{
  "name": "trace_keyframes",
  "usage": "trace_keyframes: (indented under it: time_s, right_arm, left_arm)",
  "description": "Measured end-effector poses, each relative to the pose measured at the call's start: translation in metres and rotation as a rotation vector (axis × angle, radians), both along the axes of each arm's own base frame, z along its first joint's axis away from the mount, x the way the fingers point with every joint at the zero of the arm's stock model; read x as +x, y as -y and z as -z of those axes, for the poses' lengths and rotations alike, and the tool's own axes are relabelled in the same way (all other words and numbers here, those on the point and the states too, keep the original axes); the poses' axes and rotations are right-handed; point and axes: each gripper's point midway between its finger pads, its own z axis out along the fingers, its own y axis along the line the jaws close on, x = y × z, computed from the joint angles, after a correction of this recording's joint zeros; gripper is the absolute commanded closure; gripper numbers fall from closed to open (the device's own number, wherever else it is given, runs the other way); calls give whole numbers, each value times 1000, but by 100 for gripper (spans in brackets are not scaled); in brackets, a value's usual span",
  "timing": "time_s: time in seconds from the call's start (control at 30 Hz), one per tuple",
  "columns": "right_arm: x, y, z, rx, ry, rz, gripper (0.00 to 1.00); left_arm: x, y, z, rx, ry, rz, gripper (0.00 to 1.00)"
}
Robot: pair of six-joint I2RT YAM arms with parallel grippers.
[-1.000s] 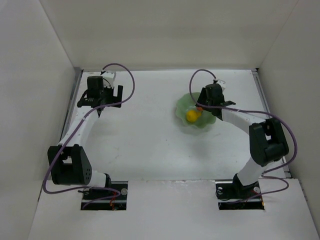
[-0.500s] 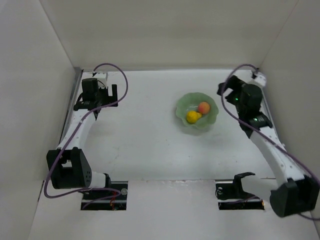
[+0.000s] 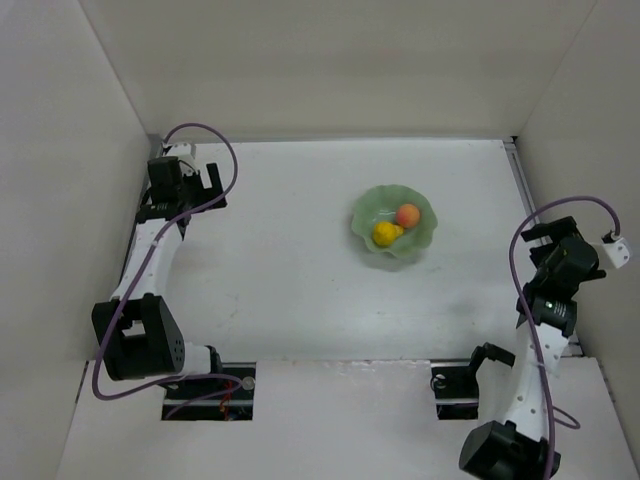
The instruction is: Place and organize the fake fruits in the fruit bowl
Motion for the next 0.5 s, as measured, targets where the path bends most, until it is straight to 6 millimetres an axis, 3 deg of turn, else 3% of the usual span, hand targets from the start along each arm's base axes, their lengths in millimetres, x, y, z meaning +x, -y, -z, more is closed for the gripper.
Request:
trace_keyframes:
  time_s: [0.2, 0.5]
  right_arm:
    - [8, -11, 21, 71, -31, -64, 0]
    - [9, -16, 19, 76, -19, -92, 0]
  left_arm:
    - [-2, 5, -7, -34, 17, 19, 0]
    - [-4, 8, -14, -90, 36, 34, 0]
